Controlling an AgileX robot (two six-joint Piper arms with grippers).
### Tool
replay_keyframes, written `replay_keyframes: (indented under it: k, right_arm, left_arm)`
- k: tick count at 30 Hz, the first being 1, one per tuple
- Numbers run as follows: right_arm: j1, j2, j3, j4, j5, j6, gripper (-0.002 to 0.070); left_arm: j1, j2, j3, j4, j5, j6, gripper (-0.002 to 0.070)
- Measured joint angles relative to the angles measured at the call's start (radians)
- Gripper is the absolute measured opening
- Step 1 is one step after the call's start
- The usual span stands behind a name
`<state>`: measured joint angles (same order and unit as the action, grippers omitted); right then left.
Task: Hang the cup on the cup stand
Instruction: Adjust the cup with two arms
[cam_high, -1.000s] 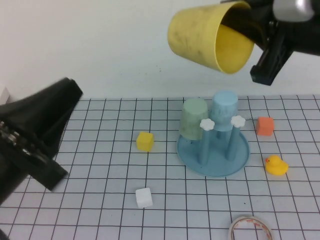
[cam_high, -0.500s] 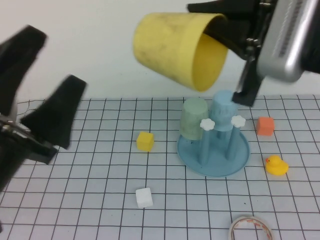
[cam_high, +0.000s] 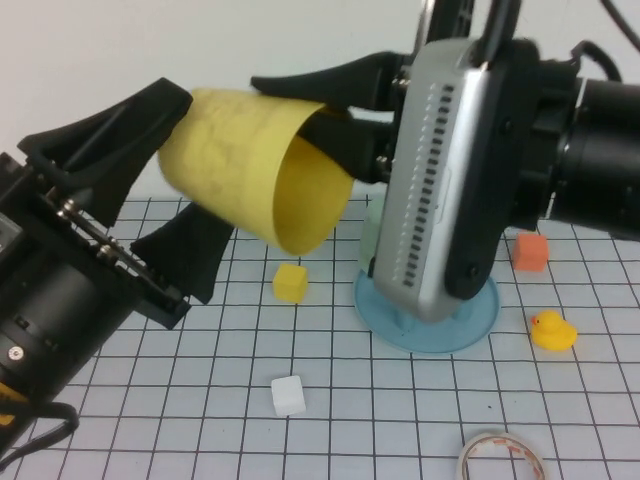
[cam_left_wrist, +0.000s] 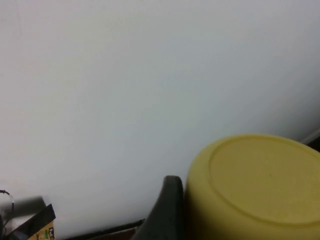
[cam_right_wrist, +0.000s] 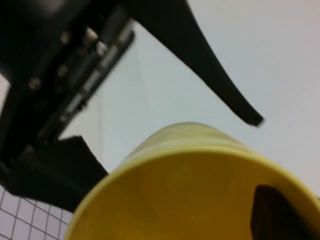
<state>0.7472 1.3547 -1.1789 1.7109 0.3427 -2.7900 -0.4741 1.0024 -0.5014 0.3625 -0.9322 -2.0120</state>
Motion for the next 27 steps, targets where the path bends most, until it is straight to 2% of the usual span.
replay_keyframes:
  k: [6, 10, 15, 17, 20, 24, 27]
  right_arm:
    - [0.008, 0.012, 0.000, 0.005, 0.000, 0.000, 0.0022]
    - [0.008, 0.026, -0.002, 0.016, 0.004, 0.000, 0.0021]
    - [0.008, 0.032, -0.002, 0.019, 0.004, 0.000, 0.0024]
    - [0.008, 0.032, -0.002, 0.019, 0.004, 0.002, 0.0047]
    - [0.008, 0.032, -0.002, 0.019, 0.004, 0.015, 0.0161]
    - [0.011, 0.039, 0.000, 0.013, -0.047, 0.087, 0.0379]
    - [0.013, 0.035, 0.002, 0.013, -0.103, 0.132, 0.0446]
  left_arm:
    - [0.000, 0.012, 0.000, 0.000, -0.018, -0.001, 0.0674]
    - [0.000, 0.018, 0.004, -0.004, -0.014, 0.012, 0.0554]
    - [0.000, 0.018, 0.010, -0.015, -0.011, 0.041, 0.0557]
    - [0.000, 0.018, 0.010, -0.020, -0.011, 0.084, 0.0557]
    - [0.000, 0.018, 0.010, -0.022, -0.029, 0.173, 0.0557]
    - [0.000, 0.018, 0.008, -0.027, -0.067, 0.260, 0.0557]
    - [0.000, 0.018, 0.008, -0.051, -0.067, 0.358, 0.0557]
